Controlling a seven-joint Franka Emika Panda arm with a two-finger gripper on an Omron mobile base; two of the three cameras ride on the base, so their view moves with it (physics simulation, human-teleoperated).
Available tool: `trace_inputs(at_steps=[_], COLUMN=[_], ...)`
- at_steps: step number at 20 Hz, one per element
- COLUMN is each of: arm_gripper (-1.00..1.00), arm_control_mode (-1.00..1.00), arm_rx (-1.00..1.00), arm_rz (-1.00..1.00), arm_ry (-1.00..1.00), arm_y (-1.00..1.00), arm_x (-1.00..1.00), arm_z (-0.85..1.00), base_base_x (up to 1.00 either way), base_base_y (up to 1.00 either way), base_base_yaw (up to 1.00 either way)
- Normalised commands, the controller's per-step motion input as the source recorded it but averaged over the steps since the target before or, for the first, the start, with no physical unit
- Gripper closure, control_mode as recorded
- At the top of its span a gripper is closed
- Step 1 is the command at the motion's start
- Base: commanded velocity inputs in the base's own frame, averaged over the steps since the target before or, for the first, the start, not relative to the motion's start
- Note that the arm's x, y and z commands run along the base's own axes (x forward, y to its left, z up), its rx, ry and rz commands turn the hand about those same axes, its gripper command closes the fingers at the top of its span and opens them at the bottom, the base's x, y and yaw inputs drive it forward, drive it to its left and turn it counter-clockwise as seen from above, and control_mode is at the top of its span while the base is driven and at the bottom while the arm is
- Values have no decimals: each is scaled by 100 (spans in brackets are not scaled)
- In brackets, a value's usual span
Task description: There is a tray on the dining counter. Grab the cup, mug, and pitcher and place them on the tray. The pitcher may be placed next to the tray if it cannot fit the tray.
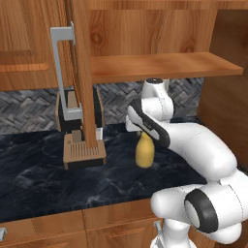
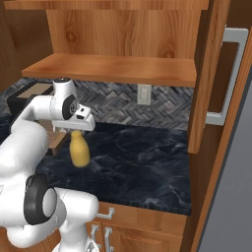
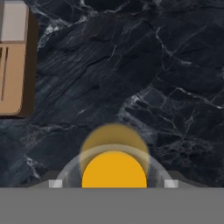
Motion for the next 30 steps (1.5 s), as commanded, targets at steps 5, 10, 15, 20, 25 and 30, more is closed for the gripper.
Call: trace_inputs(at_steps=[5, 10, 15, 20, 25, 30], arm_gripper=[100, 100, 100, 100, 100, 100], arm_control_mode=[-100, -100, -100, -100, -100, -100], arm_rx=[0, 0, 0, 0, 0, 0], arm_rz=[0, 0, 0, 0, 0, 0], arm_ry=[-1, 0, 0, 0, 0, 0], arm_y=[-25, -21, -17, -10, 0, 0], arm_x=[-43, -41, -32, -29, -25, -14], arm_z=[30, 29, 29, 31, 26, 32], base_base_x=[0, 0, 0, 0, 0, 0], base_base_y=[0, 0, 0, 0, 0, 0], base_base_yaw=[0, 0, 0, 0, 0, 0])
